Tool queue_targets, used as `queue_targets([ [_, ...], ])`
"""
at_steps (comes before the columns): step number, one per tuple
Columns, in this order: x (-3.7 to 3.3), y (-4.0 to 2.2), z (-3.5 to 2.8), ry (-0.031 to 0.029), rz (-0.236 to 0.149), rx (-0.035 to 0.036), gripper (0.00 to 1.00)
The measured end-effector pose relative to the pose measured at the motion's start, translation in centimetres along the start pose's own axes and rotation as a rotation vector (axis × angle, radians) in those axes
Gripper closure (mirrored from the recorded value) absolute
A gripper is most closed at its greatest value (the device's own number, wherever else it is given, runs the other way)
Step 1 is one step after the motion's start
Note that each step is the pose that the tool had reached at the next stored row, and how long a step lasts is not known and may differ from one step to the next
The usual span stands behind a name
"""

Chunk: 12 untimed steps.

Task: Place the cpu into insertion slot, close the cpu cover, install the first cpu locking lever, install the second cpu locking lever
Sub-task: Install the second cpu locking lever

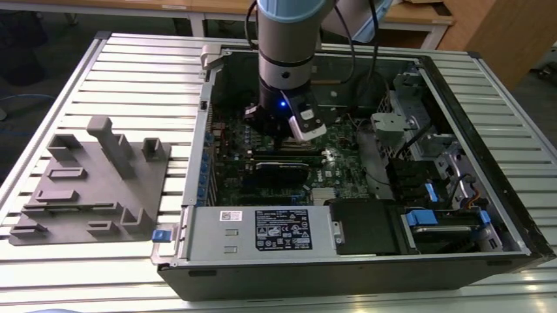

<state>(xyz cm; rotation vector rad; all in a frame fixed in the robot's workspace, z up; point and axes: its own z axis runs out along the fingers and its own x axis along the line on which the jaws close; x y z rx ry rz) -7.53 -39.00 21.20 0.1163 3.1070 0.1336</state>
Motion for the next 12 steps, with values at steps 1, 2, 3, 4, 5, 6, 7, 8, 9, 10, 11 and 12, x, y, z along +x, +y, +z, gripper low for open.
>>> queue_targets([
  [1,0.00,-0.01,0.13,0.0000,0.000,0.0000,0.89],
  [2,0.01,-0.02,0.23,0.0000,0.000,0.0000,0.89],
  [3,0.01,-0.03,0.29,0.0000,0.000,0.0001,0.89],
  [4,0.04,-0.04,0.32,0.0001,0.000,0.0002,0.89],
  [5,0.09,-0.04,0.35,0.0001,0.000,0.0002,0.89],
  [6,0.20,-0.05,0.38,0.0000,0.000,0.0000,0.89],
  [7,0.33,-0.06,0.40,0.0000,0.000,0.0000,0.89],
  [8,0.52,-0.08,0.42,0.0001,0.000,0.0001,0.89],
  [9,0.68,-0.09,0.44,0.0000,0.000,0.0000,0.89],
  [10,0.79,-0.10,0.49,0.0000,0.000,-0.0001,0.89],
  [11,0.84,-0.11,0.56,0.0000,0.000,-0.0001,0.89],
  [12,0.85,-0.12,0.64,0.0001,0.000,-0.0001,0.89],
])
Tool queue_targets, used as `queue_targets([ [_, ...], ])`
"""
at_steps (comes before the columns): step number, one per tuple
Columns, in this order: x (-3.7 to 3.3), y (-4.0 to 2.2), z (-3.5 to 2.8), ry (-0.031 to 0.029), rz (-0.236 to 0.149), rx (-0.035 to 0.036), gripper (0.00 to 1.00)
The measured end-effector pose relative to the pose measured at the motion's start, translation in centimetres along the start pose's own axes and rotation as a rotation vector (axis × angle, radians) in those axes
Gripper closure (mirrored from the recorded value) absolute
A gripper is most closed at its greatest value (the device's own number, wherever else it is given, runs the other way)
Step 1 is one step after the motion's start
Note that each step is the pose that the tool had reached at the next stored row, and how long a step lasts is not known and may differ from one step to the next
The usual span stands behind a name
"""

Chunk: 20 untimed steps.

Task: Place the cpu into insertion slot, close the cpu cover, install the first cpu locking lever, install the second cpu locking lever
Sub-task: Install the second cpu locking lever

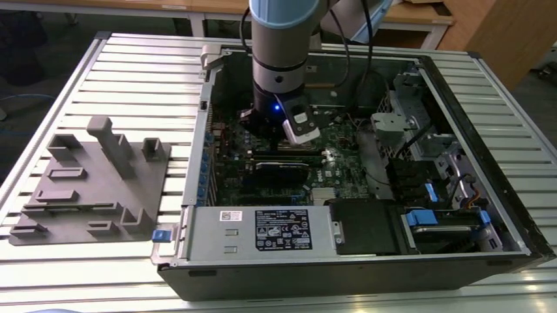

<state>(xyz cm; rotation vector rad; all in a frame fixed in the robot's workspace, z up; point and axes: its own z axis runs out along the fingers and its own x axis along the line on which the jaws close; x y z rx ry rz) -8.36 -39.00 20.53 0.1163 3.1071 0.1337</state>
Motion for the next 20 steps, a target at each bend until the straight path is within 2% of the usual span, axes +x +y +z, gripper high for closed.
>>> queue_targets([
  [4,0.01,-0.03,0.27,0.0000,0.000,0.0000,0.89],
  [9,0.02,-0.02,0.28,0.0000,0.000,0.0000,0.89],
  [14,0.32,-0.02,0.30,-0.0001,0.000,-0.0007,0.89],
  [20,0.35,0.05,0.40,0.0004,0.000,-0.0052,0.89],
])
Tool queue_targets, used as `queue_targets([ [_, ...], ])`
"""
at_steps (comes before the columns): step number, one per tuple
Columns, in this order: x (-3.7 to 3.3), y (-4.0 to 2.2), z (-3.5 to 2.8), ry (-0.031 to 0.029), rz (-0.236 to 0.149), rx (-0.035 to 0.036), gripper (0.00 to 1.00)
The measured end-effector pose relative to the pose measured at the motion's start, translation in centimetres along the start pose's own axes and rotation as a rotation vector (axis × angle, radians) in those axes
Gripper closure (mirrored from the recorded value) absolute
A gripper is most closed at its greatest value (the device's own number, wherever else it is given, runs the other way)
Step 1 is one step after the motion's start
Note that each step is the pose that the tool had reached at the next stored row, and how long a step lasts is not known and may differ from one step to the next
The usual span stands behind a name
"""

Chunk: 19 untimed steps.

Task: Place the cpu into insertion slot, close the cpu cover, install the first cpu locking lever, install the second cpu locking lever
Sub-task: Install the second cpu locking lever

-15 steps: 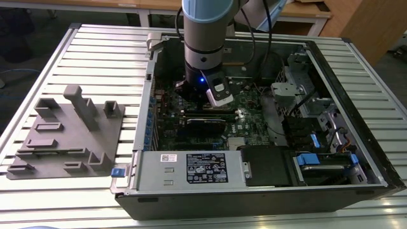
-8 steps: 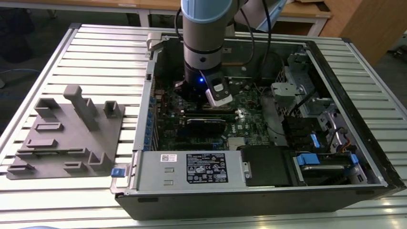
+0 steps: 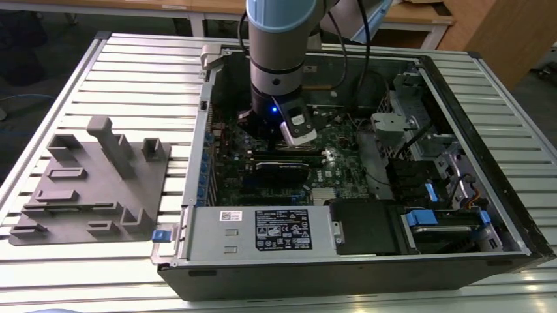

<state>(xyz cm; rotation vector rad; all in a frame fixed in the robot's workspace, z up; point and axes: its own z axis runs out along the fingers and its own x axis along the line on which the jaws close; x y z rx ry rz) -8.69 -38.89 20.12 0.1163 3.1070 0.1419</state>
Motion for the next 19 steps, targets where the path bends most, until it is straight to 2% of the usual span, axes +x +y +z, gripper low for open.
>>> queue_targets([
  [6,0.08,0.07,0.11,0.0004,0.000,-0.0097,0.89],
  [12,0.75,0.03,0.26,-0.0005,0.000,-0.0140,0.89],
  [15,0.81,0.02,0.30,-0.0002,0.001,-0.0186,0.89],
  [19,0.80,0.06,0.26,-0.0002,0.000,-0.0198,0.89],
])
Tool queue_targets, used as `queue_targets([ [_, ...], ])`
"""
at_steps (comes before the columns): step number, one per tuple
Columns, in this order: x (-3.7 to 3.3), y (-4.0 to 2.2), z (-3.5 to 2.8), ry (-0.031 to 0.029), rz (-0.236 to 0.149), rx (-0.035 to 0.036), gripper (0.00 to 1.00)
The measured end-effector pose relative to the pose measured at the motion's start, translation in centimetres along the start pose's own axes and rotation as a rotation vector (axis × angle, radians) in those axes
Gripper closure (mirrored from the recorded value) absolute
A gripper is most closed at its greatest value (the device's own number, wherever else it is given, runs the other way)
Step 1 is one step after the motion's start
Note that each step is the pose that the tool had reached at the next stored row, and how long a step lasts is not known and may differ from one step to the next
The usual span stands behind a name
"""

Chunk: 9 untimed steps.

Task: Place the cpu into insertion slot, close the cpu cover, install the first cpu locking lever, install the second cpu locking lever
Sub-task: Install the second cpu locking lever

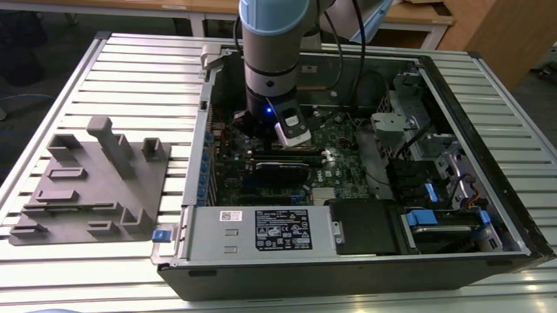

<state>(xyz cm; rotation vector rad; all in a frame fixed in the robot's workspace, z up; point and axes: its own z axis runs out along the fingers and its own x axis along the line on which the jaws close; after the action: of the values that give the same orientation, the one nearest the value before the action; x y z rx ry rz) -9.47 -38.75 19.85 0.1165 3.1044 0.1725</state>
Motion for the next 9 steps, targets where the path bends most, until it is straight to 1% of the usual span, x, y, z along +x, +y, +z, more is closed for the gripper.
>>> queue_targets([
  [6,-0.01,0.10,-0.79,0.0001,0.000,0.0002,0.89],
  [9,-0.03,0.13,-0.97,0.0001,0.000,0.0002,0.89],
])
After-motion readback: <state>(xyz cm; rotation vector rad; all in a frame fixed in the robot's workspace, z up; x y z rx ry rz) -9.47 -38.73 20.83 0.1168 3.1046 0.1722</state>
